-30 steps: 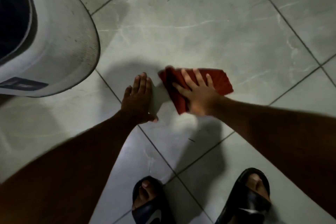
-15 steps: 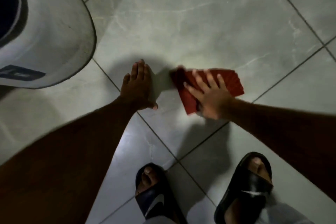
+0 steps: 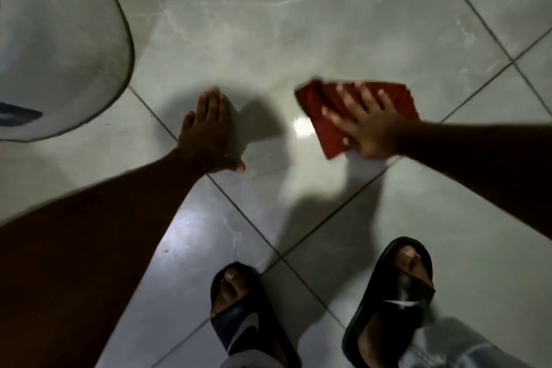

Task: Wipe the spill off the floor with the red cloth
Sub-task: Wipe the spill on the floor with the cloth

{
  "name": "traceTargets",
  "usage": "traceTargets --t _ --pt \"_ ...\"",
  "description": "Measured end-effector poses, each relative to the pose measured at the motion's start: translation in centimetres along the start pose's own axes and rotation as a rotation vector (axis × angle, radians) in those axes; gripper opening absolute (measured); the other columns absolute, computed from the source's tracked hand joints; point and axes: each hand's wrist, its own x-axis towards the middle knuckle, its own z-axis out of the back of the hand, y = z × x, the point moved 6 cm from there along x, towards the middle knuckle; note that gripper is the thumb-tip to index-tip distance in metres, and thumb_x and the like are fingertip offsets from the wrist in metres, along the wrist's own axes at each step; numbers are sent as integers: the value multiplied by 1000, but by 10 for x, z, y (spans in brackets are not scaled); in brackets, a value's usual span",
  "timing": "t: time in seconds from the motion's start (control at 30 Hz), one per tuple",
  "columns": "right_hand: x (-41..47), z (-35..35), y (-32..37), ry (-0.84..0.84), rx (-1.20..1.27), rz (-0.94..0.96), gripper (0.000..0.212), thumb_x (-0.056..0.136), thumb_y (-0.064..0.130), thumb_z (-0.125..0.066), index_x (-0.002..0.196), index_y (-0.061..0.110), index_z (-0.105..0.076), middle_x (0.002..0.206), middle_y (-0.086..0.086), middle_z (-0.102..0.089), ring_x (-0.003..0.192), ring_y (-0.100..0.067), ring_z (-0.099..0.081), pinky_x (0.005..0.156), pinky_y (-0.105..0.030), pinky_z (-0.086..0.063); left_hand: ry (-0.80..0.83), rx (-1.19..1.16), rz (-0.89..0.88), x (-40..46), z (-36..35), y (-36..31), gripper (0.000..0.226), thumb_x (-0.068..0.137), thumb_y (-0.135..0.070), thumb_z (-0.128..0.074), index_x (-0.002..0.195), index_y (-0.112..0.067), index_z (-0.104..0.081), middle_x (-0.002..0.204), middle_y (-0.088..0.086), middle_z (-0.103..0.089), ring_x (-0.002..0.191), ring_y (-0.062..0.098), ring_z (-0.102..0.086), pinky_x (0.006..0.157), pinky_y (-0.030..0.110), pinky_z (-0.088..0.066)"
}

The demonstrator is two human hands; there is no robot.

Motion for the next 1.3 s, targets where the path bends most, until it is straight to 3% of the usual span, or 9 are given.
traceTargets --t 0.13,0.33,0.43,0.57,0.67,0.87,1.0,1.17,1.3 --pt "81 58 46 -64 282 -238 102 72 46 -59 148 43 10 160 -12 24 141 -51 20 106 -74 5 4 25 12 0 0 -1 150 51 -61 -83 149 -4 15 160 16 20 148 33 16 119 54 -12" --pt "16 17 148 -139 88 147 96 77 37 -60 151 38 0 161 -10 22 143 -49 18 107 -76 5 5 30 19 0 1 1 147 54 -60 -82 149 -7 17 159 16 22 148 33 17 120 52 -11" --pt "-34 -25 114 16 59 186 101 77 33 -59 148 41 12 151 -1 39 144 -41 23 108 -66 14 24 49 24 -1 2 -2 147 56 -62 -80 148 -5 20 158 18 25 146 34 20 121 51 -4" --pt "0 3 19 24 153 -198 99 77 56 -53 146 44 18 160 -5 27 145 -44 14 112 -68 -3 4 63 29 5 -4 1 150 53 -63 -81 147 -4 20 157 19 25 146 35 20 119 51 3" --pt "60 44 19 -28 331 -341 97 79 52 -54 148 41 13 160 -8 25 143 -50 16 108 -74 -3 5 50 28 7 -8 3 152 51 -62 -82 147 -4 20 158 19 25 146 35 20 119 52 1" --pt "28 16 145 -94 130 79 92 82 40 -56 150 39 6 159 -10 28 141 -50 22 105 -74 12 2 39 29 6 -9 6 149 53 -62 -81 148 -6 19 158 15 26 146 32 21 120 53 -4" --pt "-37 -21 115 17 -32 284 83 87 43 -54 149 44 0 156 -2 30 145 -41 20 107 -68 12 2 58 33 5 -8 4 151 52 -63 -81 147 -5 21 158 17 26 146 33 20 120 53 -2" --pt "35 37 61 55 89 11 96 84 51 -56 148 42 14 159 -7 29 143 -47 20 109 -73 0 -3 107 54 8 -11 3 153 48 -64 -82 148 -4 17 159 18 21 147 34 15 119 55 -4" --pt "54 57 91 -4 299 -24 104 82 27 -66 149 38 13 161 -8 24 143 -46 20 112 -70 1 -8 116 90 7 -9 2 151 50 -62 -82 148 -5 17 160 16 20 148 33 15 117 55 2"
